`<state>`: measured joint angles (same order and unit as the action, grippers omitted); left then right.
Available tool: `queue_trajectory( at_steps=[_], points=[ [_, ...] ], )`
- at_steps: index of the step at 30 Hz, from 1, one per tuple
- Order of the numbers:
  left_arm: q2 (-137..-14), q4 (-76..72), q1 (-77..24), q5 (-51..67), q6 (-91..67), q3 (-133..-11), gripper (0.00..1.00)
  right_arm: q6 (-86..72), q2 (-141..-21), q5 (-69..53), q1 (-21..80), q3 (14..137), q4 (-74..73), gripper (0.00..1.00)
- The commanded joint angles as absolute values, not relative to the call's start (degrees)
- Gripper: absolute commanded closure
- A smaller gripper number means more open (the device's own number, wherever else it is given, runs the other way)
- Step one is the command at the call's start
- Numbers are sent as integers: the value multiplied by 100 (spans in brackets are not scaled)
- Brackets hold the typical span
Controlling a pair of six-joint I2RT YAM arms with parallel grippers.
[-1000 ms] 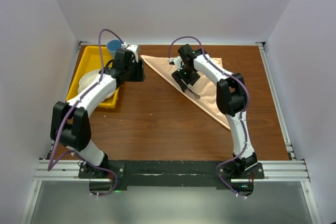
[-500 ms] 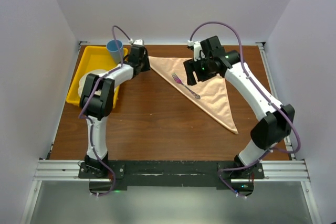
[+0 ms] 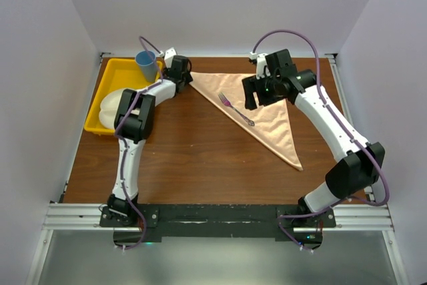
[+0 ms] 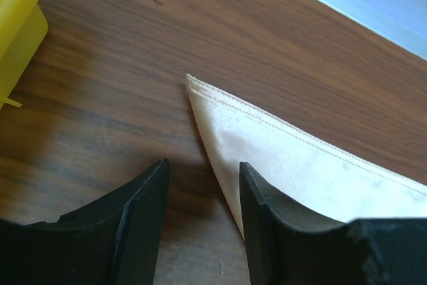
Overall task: Fold the napkin, place the utensils inside, and roll it up
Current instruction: Place the utensil onto the napkin, then fold the napkin
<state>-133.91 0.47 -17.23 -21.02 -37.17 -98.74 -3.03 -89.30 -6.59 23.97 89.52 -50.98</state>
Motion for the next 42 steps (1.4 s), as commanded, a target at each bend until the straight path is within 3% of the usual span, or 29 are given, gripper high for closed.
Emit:
queue_trajectory(
  at_steps=[1,6,7,8,11,16,26,42],
  points=[
    [-13684,-272,-1600,-2382,-4104,-10318,50,-334,-8569,-598,2224,8921,-4922,24],
    [-13729,-675,-1573,-2522,-3929,-10275,64,-351,-8534,-659,2197,8877,-4922,25],
    [-13720,-772,-1573,-2505,-3763,-10248,69,-360,-8543,-677,2206,8877,-4922,25],
    [-13702,-887,-1573,-2496,-3640,-10205,81,-378,-8552,-694,2206,8877,-4913,26],
    [-13606,-1221,-1608,-2286,-3227,-10169,94,-395,-8561,-721,2197,8895,-4948,27],
    [-13140,-1503,-1819,-1811,-2541,-10108,98,-518,-8517,-826,2180,8790,-5001,26],
    [-11928,-1942,-2715,-1021,-2408,-8667,98,-975,-8244,-1362,2030,8297,-4869,26],
    [-11584,-1723,-3779,-378,-2706,-7989,97,-1397,-7989,-1450,1811,8087,-4869,24]
  ],
)
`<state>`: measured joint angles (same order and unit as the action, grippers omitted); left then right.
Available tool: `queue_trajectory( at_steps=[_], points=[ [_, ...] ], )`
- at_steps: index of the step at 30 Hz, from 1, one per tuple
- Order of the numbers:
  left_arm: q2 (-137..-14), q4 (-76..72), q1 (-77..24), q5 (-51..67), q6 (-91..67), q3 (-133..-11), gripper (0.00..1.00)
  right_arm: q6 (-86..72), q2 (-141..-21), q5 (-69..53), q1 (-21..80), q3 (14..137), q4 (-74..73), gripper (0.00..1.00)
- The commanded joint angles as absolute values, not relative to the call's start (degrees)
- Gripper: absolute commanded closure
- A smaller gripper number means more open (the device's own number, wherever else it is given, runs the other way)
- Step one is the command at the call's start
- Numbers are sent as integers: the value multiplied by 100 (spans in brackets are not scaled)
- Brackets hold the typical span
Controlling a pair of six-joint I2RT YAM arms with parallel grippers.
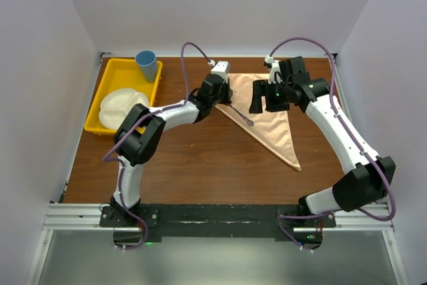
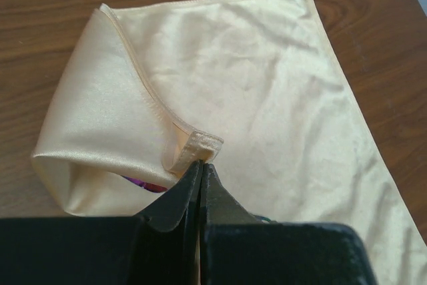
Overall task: Fold the napkin, place the utensils inside, and roll it up
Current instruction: Fold the napkin
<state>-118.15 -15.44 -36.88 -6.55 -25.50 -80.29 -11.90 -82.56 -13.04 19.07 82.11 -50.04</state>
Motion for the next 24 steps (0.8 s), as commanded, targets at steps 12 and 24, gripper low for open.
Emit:
queue_trajectory(
  at_steps=[12,24],
  points=[
    [-11689,-1617,-4140,263,-2961,-7928,94,-1494,-7937,-1503,1688,7963,-4843,23],
    [-12093,-1266,-4140,922,-3129,-8077,90,-1512,-7893,-1521,1679,7840,-4834,22]
  ],
)
